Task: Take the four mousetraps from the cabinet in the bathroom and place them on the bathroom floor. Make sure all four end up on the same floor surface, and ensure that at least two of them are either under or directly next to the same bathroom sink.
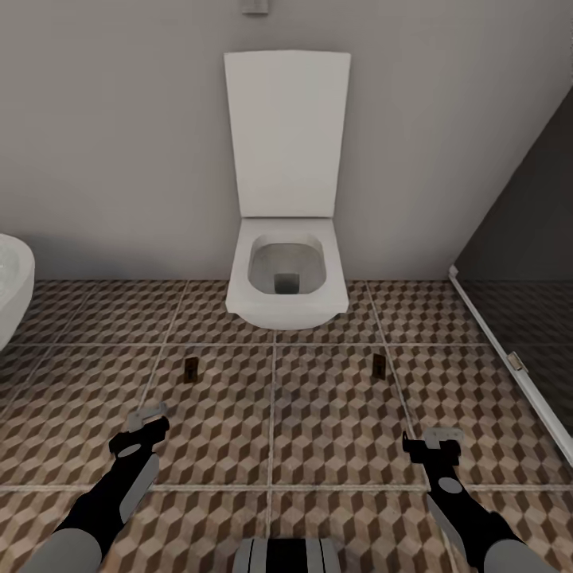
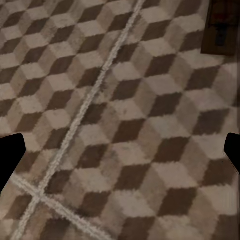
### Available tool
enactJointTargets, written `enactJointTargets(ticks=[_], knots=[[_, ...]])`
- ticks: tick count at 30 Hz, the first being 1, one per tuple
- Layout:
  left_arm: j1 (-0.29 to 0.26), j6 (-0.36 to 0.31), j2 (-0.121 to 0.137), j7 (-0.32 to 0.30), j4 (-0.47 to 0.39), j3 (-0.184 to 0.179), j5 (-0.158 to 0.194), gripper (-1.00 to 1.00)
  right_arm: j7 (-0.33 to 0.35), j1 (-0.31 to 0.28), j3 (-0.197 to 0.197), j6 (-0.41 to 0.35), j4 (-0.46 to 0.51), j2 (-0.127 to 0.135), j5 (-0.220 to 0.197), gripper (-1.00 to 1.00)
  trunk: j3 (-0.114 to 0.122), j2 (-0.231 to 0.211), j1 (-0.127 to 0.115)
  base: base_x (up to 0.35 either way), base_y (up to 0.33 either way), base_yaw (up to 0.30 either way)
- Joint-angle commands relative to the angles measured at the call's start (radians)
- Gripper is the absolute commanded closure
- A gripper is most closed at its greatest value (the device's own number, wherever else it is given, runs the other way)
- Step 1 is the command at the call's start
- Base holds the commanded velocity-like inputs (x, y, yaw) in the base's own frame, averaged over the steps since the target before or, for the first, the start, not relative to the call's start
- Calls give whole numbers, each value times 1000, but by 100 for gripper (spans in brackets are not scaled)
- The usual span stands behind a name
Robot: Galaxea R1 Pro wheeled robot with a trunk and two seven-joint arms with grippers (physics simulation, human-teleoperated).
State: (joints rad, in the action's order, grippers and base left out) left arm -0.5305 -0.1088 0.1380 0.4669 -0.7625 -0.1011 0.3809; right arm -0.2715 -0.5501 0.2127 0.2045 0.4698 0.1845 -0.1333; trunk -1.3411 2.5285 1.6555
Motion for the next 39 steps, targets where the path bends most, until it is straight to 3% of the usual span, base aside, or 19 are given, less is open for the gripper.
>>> enactJointTargets(ticks=[1, 39], knots=[[0, -5, 2, 9, -1, -6, 6, -100, -6, -1, 9, 4, 0, 1, -11, -100, 3, 0, -1, 0, 0, 0], [0, -5, -8, 10, 3, -6, 4, -100, -5, -1, 10, 4, 0, 0, -12, -100, 150, -9, -18, 0, 0, 0]])
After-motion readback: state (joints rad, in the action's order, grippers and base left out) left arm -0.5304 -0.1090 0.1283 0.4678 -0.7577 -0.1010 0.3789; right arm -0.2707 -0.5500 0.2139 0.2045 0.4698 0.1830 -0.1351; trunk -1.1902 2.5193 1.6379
